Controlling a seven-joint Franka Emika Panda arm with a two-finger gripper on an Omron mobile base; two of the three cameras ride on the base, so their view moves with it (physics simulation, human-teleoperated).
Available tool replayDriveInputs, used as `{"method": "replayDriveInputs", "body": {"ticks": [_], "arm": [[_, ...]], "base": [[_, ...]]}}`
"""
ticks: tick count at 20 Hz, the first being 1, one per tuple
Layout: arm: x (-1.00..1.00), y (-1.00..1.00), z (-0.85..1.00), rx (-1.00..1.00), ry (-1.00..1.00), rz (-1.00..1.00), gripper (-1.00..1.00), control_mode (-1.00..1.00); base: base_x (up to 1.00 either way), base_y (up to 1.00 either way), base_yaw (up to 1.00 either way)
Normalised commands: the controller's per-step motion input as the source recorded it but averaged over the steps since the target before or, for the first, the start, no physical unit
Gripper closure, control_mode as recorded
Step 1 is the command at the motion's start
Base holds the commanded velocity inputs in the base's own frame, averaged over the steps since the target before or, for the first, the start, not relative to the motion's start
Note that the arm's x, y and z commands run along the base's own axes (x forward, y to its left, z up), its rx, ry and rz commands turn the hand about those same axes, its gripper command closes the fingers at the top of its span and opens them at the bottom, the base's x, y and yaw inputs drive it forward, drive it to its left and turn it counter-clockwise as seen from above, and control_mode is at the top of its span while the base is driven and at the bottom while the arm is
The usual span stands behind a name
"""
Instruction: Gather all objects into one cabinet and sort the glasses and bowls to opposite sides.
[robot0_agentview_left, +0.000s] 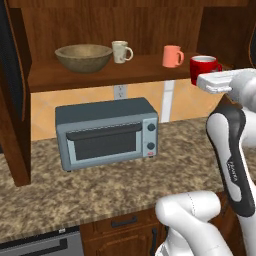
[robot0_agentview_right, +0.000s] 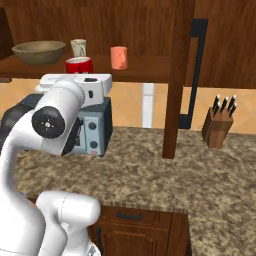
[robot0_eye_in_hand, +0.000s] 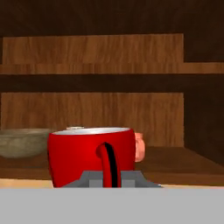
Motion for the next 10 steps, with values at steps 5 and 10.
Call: {"method": "replayDriveInputs", "body": {"ticks": [5, 10], "arm": [[0.53, -0.74, 0.64, 0.0, -0.19, 0.0, 1.0, -1.0], [1.0, -0.48, -0.06, 0.0, 0.08, 0.0, 1.0, -1.0]], "base": [[0.0, 0.0, 0.0], [0.0, 0.0, 0.0]]}}
